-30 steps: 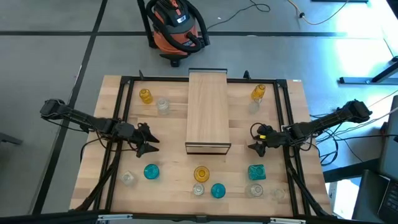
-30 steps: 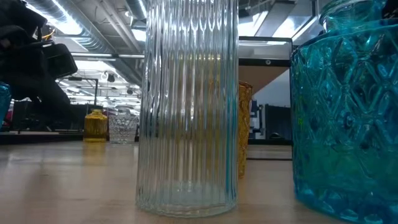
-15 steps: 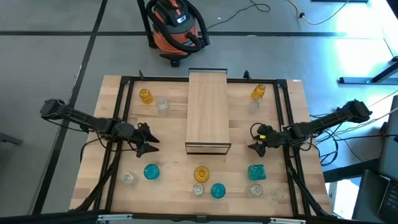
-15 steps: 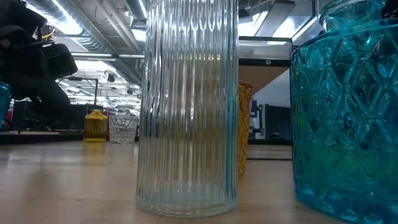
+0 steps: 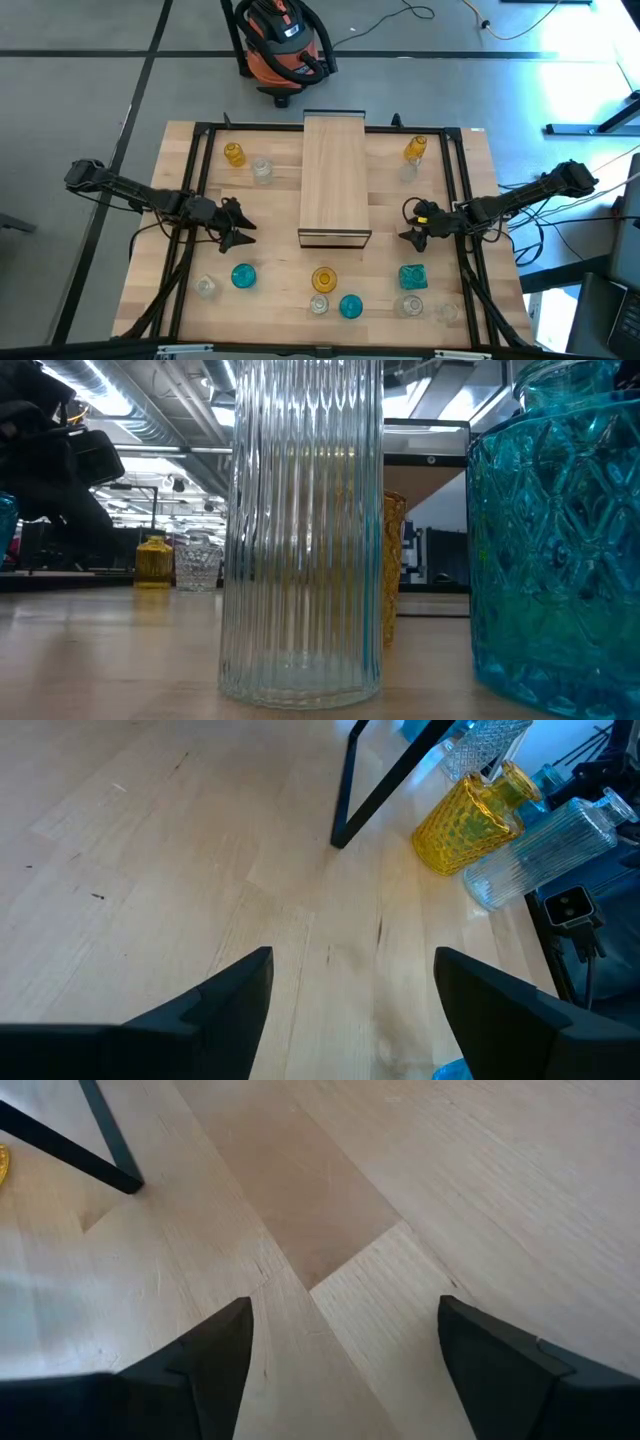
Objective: Sort vases onto shelf
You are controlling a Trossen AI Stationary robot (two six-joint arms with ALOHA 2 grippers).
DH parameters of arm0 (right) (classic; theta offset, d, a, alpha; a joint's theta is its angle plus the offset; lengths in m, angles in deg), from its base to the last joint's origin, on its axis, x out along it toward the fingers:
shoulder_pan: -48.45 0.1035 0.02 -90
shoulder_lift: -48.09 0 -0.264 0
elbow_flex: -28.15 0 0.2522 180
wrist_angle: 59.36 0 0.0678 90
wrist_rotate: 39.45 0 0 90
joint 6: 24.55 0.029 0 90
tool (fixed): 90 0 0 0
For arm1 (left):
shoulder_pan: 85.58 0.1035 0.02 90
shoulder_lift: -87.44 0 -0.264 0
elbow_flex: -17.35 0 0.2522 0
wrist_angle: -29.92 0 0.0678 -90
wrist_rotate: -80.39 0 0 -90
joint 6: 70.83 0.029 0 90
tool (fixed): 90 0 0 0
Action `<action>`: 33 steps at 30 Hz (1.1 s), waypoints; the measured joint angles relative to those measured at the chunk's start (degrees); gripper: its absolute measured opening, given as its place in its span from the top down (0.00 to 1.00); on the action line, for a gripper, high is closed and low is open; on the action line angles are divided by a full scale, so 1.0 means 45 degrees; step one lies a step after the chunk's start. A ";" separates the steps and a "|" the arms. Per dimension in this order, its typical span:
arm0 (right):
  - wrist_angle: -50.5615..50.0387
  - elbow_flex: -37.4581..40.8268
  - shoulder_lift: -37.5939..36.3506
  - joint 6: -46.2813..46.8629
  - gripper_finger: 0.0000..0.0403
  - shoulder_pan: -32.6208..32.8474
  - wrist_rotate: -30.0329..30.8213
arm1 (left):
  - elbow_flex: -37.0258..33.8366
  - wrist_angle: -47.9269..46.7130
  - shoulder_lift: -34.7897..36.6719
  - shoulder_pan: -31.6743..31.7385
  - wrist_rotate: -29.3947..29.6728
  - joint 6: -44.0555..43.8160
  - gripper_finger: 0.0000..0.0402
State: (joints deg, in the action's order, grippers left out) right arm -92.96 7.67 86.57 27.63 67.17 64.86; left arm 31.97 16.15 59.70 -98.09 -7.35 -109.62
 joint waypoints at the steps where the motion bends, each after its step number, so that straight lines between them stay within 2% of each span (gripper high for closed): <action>1: -0.0003 0.0000 0.0000 0.0000 0.30 0.0001 0.0003 | 0.0000 0.0004 -0.0002 0.0000 -0.0002 0.0002 0.33; 17: -0.0014 -0.0005 0.0000 -0.0005 0.30 0.0005 0.0000 | 0.0000 -0.0001 0.0002 0.0000 0.0032 0.0033 0.33; 21: -0.0013 -0.0005 0.0002 0.0008 0.30 0.0005 0.0249 | 0.0000 0.0079 -0.0002 0.0003 0.0892 0.0432 0.33; 25: -0.0012 -0.0004 0.0005 0.0003 0.30 0.0005 0.0374 | 0.0000 0.0142 -0.0002 0.0004 0.1186 0.0332 0.33; 27: -0.0014 0.0000 0.0005 -0.0172 0.30 0.0005 0.0499 | 0.0000 0.0356 -0.0002 0.0005 0.1292 -0.0225 0.33; 29: 0.0028 0.0000 0.0010 -0.0331 0.30 0.0003 0.1008 | 0.0000 0.0943 -0.0002 0.0003 0.1343 -0.1615 0.33; 33: 0.0862 0.0005 0.0005 0.1493 0.30 0.0000 0.1135 | 0.0000 0.2140 -0.0002 0.0004 0.1393 -0.4574 0.33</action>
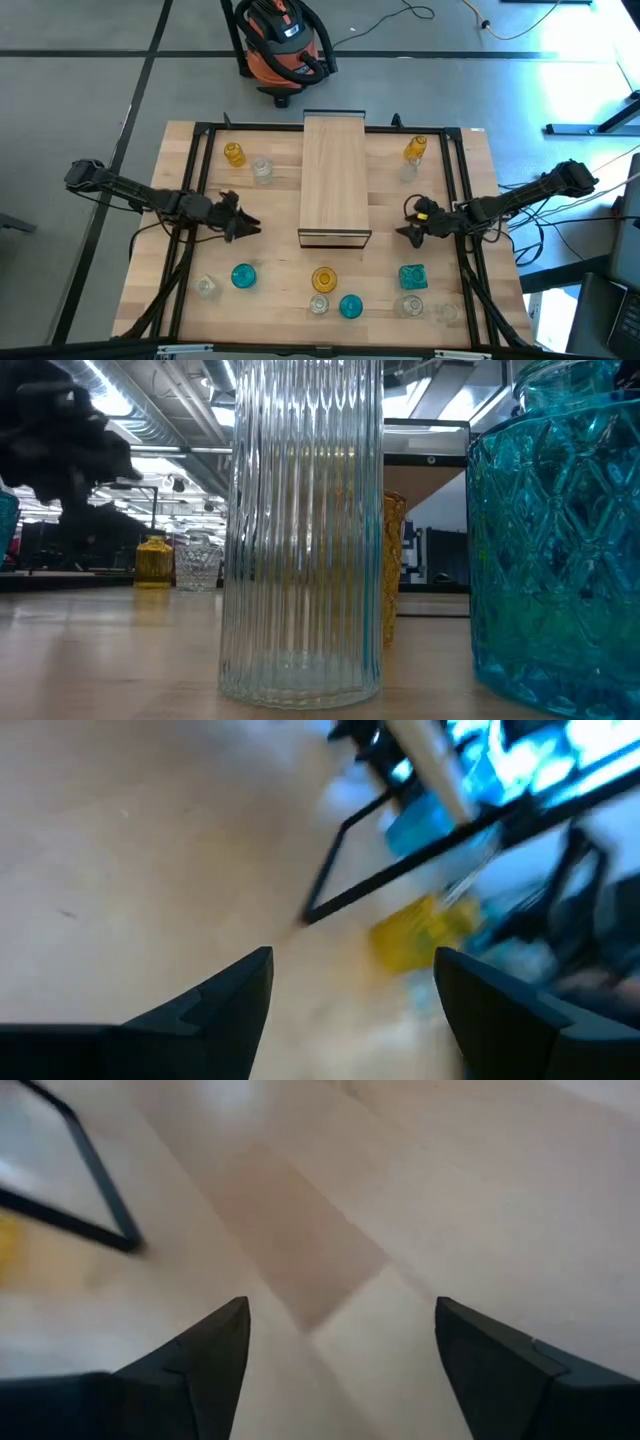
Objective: Sort vases onto shelf
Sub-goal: Put the transparent vase on the shelf
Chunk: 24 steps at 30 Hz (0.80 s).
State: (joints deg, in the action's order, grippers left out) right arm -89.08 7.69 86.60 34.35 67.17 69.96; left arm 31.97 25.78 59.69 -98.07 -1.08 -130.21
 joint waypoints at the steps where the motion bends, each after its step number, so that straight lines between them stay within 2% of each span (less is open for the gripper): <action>1: 0.0277 0.0000 0.0000 0.0448 0.30 0.0002 -0.0002 | 0.0000 0.0101 0.0000 0.0000 0.0106 -0.0192 0.33; 3: 0.0838 0.0000 0.0000 0.1135 0.30 0.0000 0.0030 | 0.0000 0.0246 0.0000 -0.0004 0.0456 -0.0739 0.33; 10: 0.3396 0.0000 0.0000 0.1433 0.30 0.0000 0.0247 | 0.0000 0.0482 0.0000 -0.0002 0.1941 -0.4978 0.33; 15: 0.5745 0.0000 0.0000 0.1433 0.30 0.0002 0.0638 | 0.0000 0.0809 0.0000 0.0001 0.4212 -0.6664 0.33; 17: 0.6874 0.0000 0.0000 0.1431 0.30 0.0000 0.0847 | 0.0002 0.1266 0.0000 0.0001 0.5081 -0.6836 0.33; 21: 0.9116 0.0000 0.0000 0.1414 0.30 0.0000 0.1231 | 0.0000 0.1902 0.0000 0.0001 0.6105 -0.5998 0.33; 24: 1.0941 0.0000 0.0000 0.1202 0.30 0.0005 0.2361 | 0.0000 0.2709 0.0000 0.0001 0.6827 -0.5403 0.33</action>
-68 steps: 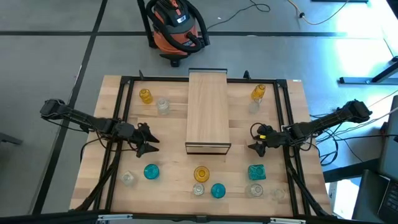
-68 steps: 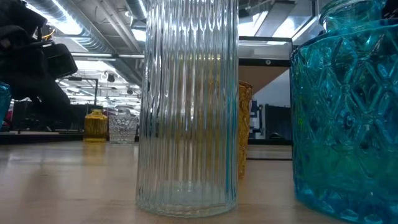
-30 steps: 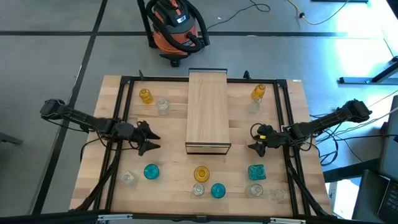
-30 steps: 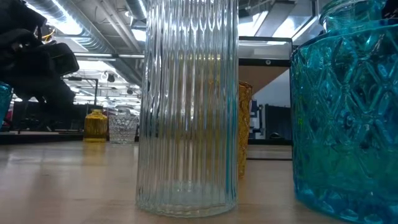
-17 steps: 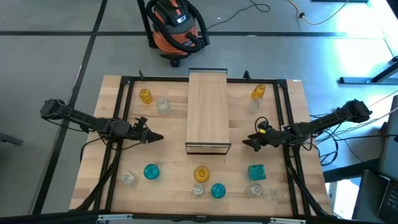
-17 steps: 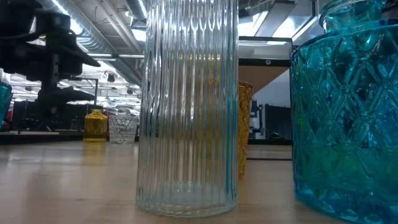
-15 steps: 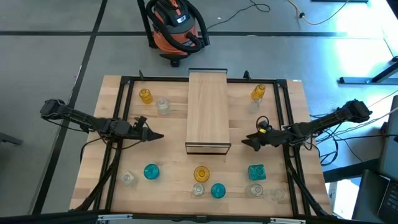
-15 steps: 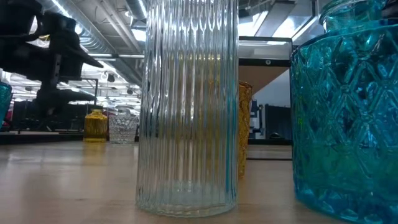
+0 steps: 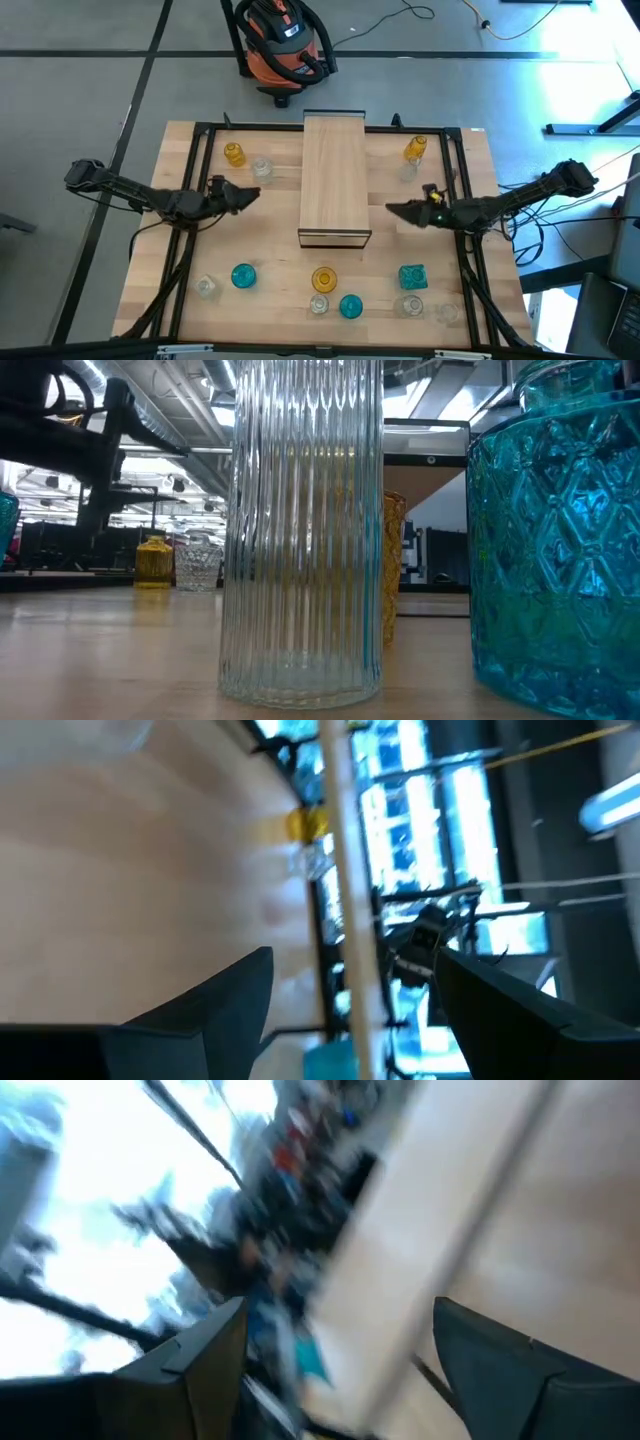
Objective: Sort vases onto shelf
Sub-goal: Put the transparent vase on the shelf
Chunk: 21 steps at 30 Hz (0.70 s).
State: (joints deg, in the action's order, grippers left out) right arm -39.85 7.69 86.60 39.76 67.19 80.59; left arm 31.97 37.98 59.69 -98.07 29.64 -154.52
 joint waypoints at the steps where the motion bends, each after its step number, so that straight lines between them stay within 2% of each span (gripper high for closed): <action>1: 0.0614 0.0000 0.0000 -0.0030 0.30 0.0000 0.0566 | 0.0000 0.0353 0.0000 0.0000 0.0212 0.0255 0.33; 7: 0.3439 0.0000 -0.0005 -0.0063 0.30 0.0000 0.5139 | 0.0000 0.2647 0.0002 0.0000 0.1829 0.2543 0.33; 12: 0.3717 0.0000 0.0000 -0.0063 0.30 -0.0034 0.8076 | 0.0000 0.3172 0.0003 0.0000 0.3121 0.3981 0.33; 15: 0.3682 0.0000 -0.0005 -0.0063 0.30 -0.0034 0.8959 | 0.0000 0.3057 0.0000 0.0000 0.3515 0.4300 0.33; 21: 0.3099 -0.0005 0.0000 -0.0068 0.30 -0.0029 0.9478 | 0.0000 0.3054 0.0000 -0.0005 0.3799 0.5333 0.33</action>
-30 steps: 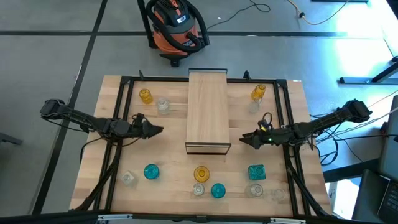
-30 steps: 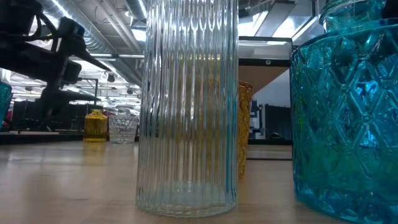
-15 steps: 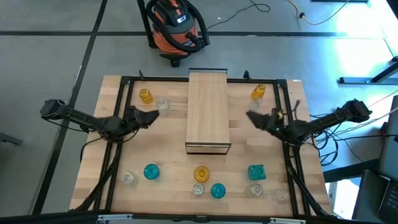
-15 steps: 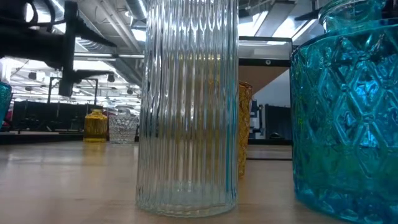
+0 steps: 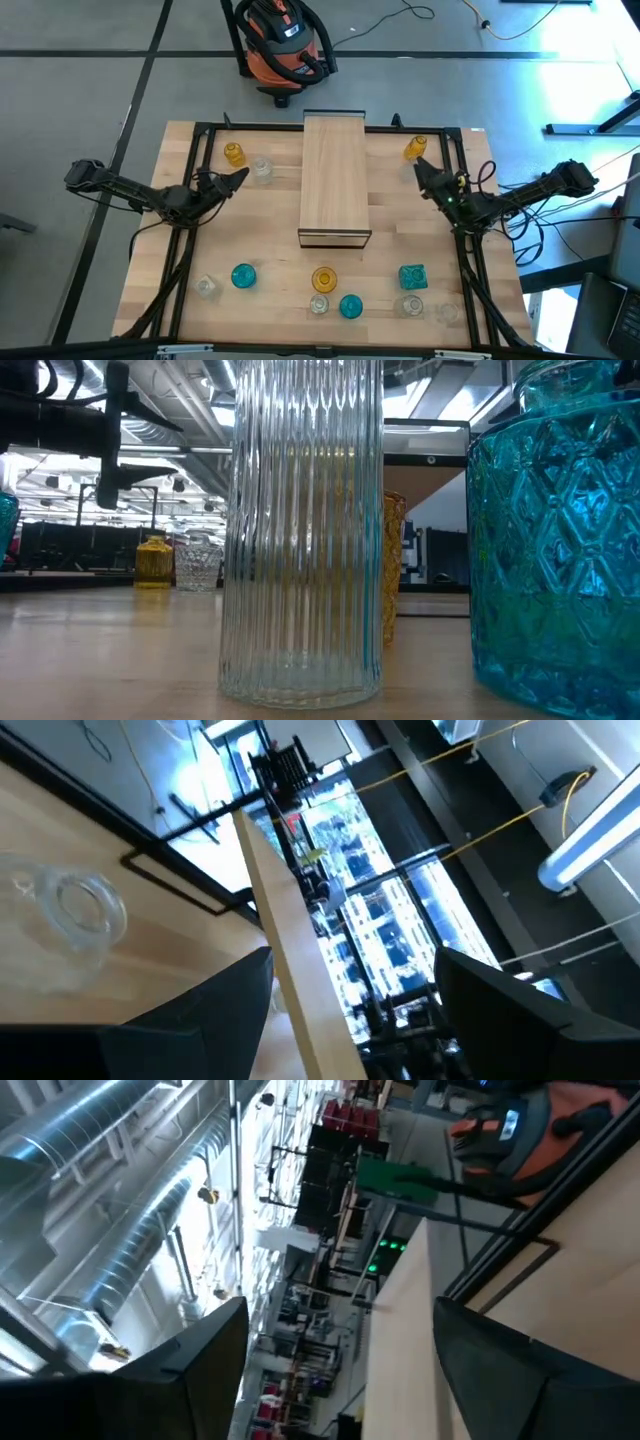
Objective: Sort vases onto shelf
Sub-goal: Put the transparent vase on the shelf
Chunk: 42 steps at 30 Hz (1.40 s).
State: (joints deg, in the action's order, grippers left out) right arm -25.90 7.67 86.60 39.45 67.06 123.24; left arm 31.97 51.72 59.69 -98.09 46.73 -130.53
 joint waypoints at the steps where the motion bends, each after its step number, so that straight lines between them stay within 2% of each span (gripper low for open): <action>1: -0.0169 0.0000 0.0000 0.0005 0.30 0.0000 0.0079 | 0.0000 -0.0003 0.0000 0.0000 0.0298 0.0034 0.33; 8: -0.0199 0.0000 0.0000 0.0049 0.30 0.0000 0.0038 | 0.0000 -0.0073 0.0000 0.0005 0.1063 0.0094 0.33; 12: -0.0155 0.0000 0.0000 0.0049 0.30 0.0000 0.0166 | 0.0000 -0.0129 0.0000 0.0005 0.1154 0.1008 0.33; 17: -0.0160 0.0000 0.0000 0.0165 0.30 0.0000 0.0220 | 0.0000 -0.0138 0.0000 0.0009 0.2134 0.1828 0.33; 22: -0.0159 0.0000 0.0000 0.0318 0.30 0.0000 -0.0780 | 0.0000 -0.0088 0.0000 0.0343 0.2222 0.3023 0.33; 25: -0.0203 0.0000 0.0000 0.0497 0.30 0.0005 -0.1484 | 0.0000 0.0070 0.0000 0.0565 0.1669 0.3074 0.33; 28: -0.0202 0.0000 0.0000 0.0539 0.30 0.0029 -0.1600 | 0.0000 0.0180 0.0000 0.0846 0.0220 0.3417 0.33; 33: -0.0160 0.0000 0.0000 0.0529 0.30 0.0028 -0.1603 | 0.0379 0.0431 0.0000 0.1323 -0.2372 0.6554 0.33; 36: -0.0123 0.0000 0.0000 0.0512 0.30 0.0029 -0.1608 | 0.0996 -0.0667 0.0000 0.1389 -0.2761 0.8830 0.33; 38: -0.0033 -0.0003 0.0000 0.0486 0.30 0.0024 -0.1606 | 0.1571 -0.2427 0.0000 0.1389 -0.2596 0.9840 0.33; 42: 0.0073 -0.0005 0.0000 0.0457 0.30 0.0024 -0.1598 | 0.2836 -0.6954 -0.0272 0.1591 -0.2070 0.9939 0.33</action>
State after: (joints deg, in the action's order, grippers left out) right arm -25.57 7.65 86.60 41.51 67.17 116.05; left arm 44.74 20.42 58.47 -90.93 37.42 -85.80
